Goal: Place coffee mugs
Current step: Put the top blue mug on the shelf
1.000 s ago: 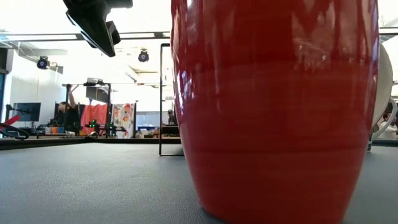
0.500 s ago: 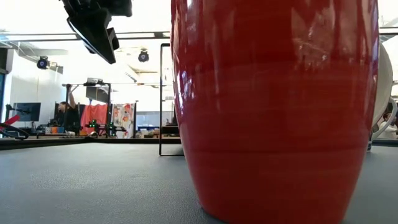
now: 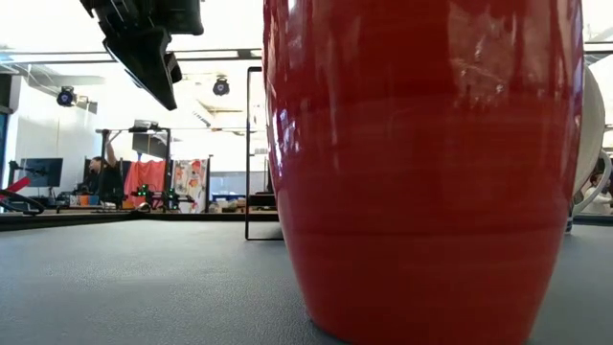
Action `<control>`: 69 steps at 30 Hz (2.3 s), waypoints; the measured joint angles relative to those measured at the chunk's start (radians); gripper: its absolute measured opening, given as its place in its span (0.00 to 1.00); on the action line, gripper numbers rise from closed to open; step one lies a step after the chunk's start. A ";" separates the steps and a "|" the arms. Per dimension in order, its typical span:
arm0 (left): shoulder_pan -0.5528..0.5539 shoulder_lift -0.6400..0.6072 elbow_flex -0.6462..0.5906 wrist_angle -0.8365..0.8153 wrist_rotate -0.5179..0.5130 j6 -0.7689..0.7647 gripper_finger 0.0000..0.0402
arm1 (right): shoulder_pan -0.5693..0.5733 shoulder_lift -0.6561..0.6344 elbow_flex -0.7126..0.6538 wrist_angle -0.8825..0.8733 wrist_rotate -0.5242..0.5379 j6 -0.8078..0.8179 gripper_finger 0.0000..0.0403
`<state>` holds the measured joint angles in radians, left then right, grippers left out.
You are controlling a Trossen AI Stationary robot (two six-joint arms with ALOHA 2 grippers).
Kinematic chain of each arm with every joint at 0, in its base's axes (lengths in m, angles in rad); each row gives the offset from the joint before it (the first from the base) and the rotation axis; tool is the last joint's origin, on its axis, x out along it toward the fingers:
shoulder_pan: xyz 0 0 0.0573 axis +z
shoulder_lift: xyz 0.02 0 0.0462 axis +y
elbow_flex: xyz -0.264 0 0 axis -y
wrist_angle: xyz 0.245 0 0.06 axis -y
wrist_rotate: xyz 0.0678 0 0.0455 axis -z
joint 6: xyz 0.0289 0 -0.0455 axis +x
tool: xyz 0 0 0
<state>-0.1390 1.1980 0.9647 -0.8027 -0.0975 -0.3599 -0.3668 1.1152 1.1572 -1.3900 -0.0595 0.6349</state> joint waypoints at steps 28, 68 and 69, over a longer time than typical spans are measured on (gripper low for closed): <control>0.000 -0.040 -0.058 0.058 0.022 -0.022 0.07 | 0.000 0.000 -0.362 0.231 0.003 0.010 0.35; -0.012 -0.050 -0.058 0.058 0.021 -0.043 0.07 | 0.000 0.307 0.171 0.240 0.011 -0.159 0.03; -0.014 -0.050 -0.058 0.058 0.021 -0.045 0.07 | 0.000 0.324 0.176 0.242 0.011 -0.169 0.03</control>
<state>-0.1528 1.1484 0.9066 -0.7448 -0.0765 -0.4050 -0.3672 1.4396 1.3335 -1.1481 -0.0486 0.4663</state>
